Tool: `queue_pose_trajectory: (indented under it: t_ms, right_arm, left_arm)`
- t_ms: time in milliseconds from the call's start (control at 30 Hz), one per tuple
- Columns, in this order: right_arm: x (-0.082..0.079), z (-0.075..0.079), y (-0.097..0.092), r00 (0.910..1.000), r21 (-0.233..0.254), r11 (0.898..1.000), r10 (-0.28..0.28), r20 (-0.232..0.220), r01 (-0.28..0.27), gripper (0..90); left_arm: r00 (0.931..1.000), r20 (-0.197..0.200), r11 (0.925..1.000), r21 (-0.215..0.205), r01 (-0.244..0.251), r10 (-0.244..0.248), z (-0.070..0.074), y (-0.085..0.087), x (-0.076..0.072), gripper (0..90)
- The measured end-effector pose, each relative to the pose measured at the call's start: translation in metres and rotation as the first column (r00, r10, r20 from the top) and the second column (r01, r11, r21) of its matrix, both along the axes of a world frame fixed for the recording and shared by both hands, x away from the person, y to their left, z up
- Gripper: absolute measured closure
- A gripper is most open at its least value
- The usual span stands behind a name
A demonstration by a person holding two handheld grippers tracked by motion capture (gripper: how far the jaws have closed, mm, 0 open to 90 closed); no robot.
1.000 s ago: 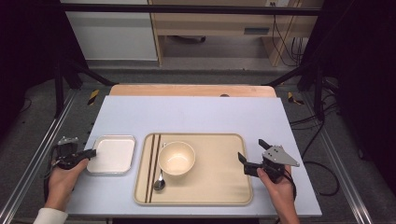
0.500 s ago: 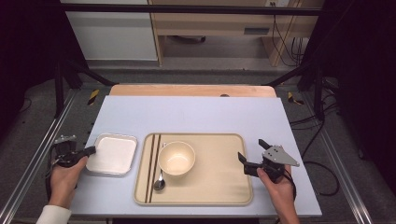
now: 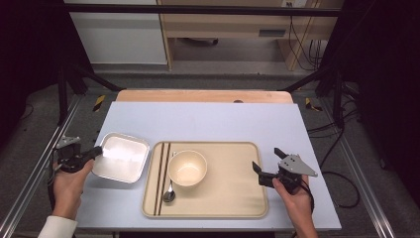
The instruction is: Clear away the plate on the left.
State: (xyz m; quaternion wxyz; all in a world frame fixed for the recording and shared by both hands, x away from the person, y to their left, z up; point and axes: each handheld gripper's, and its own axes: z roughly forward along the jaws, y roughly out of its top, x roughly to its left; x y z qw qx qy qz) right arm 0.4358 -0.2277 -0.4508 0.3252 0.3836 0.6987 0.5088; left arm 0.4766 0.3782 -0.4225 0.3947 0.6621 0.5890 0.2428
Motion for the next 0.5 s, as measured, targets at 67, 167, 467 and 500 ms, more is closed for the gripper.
queue_pose_trajectory:
  t_ms: [67,167,467,500]
  right_arm:
    - [0.000,0.000,0.000,1.0000,0.001,1.000,-0.001,-0.002,0.001,9.4]
    - [0.000,0.000,0.000,1.0000,0.003,1.000,-0.003,0.000,0.003,9.4]
    - [-0.002,0.003,0.004,0.9999,-0.004,1.000,-0.008,0.015,0.008,9.8]
    - [-0.002,0.003,0.004,0.9999,-0.004,1.000,-0.008,0.015,0.008,9.8]
  left_arm:
    - [1.0000,0.009,1.0000,-0.001,0.002,-0.002,0.003,-0.001,0.000,88.7]
    - [0.9989,0.046,1.0000,-0.005,0.006,-0.005,0.014,-0.006,-0.001,88.7]
    - [0.9933,0.108,0.9989,-0.018,0.044,-0.041,0.040,-0.024,-0.002,88.7]
    - [0.9933,0.108,0.9989,-0.018,0.044,-0.041,0.040,-0.024,-0.002,88.7]
